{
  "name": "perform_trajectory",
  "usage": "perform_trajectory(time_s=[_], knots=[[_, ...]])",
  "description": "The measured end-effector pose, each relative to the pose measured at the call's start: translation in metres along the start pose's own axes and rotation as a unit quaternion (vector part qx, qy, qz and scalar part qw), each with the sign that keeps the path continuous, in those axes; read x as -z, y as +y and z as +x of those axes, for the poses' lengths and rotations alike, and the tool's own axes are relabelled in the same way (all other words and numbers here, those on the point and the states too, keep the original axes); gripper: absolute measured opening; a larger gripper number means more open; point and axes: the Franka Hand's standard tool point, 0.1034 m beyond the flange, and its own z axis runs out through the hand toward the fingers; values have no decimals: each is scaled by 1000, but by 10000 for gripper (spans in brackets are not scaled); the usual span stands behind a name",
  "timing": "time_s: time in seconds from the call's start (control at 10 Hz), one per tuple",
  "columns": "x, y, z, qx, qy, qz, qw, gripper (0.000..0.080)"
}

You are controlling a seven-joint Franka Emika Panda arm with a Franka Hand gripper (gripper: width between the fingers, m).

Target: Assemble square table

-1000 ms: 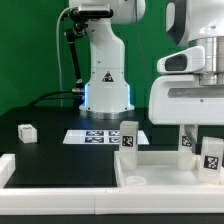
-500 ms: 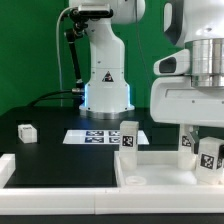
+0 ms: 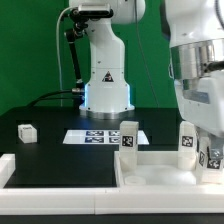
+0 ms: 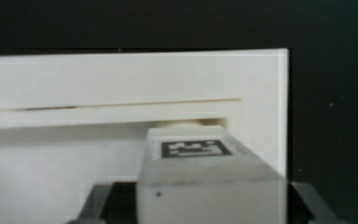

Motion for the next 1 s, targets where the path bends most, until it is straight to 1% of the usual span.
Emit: perform_trajectory(time_s=[0.2,0.3,0.4,0.5,0.6,0.7,0.8,0.9,1.0], knots=[[0,0,0,16,4,-1,1000,292],[0,0,0,43,7,1,999,472],[0,-3,-4,167,26,12,986,587],[-1,-2,-8,273,35,22,961,587],[-2,-2,-6,292,36,19,956,639],[-1,-2,-4,328,39,17,944,646],[-2,-2,-4,348,41,16,936,646],[-1,-3,-3,412,46,13,910,646],[1,-5,-2,517,57,10,854,649]])
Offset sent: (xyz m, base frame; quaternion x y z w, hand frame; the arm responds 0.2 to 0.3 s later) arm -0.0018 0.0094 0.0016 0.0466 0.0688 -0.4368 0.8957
